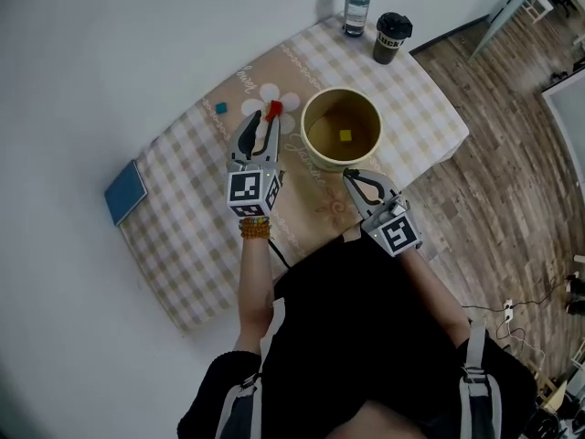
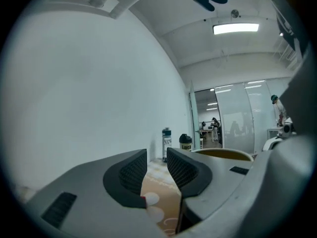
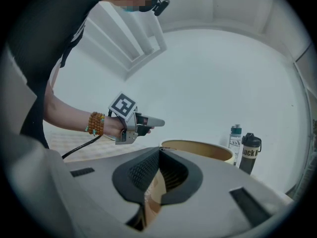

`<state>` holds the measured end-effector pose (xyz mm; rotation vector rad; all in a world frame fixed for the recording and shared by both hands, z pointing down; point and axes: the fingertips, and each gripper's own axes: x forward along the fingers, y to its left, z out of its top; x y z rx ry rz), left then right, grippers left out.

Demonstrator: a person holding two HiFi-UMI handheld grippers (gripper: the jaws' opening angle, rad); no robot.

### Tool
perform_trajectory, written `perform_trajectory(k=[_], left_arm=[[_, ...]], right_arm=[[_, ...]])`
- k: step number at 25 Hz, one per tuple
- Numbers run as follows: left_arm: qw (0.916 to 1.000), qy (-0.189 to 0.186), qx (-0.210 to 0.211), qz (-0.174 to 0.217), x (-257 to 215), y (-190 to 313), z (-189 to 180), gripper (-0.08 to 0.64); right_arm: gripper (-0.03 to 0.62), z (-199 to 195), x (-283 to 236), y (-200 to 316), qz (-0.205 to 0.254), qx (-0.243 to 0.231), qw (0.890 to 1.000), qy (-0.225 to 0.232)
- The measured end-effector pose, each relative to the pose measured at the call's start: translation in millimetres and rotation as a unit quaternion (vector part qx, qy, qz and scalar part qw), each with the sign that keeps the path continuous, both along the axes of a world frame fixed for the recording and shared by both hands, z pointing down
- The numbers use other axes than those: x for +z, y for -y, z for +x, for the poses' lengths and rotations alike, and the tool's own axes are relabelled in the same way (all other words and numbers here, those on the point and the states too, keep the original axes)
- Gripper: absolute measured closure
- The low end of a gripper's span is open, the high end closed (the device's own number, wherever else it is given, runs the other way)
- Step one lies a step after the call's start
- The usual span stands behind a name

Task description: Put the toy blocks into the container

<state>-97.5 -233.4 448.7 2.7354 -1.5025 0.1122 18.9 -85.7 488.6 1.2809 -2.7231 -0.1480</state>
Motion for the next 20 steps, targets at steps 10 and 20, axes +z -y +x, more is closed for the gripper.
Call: perform_trajectory(k=[10,20], left_arm=[[0.9878,0.051,-0.052,-0.138,129.3,45.8,-35.8,0.430],[0.9700,0.086,-0.066,-0.218,199.5,68.2,-26.7,0.380]], right_arm=[[0.594,-0.4,7.8,10.3,-0.018,0.003,1.000,-0.005],[0.594,10.9,15.9,11.9,-0.028,0.009,0.999,-0.034]])
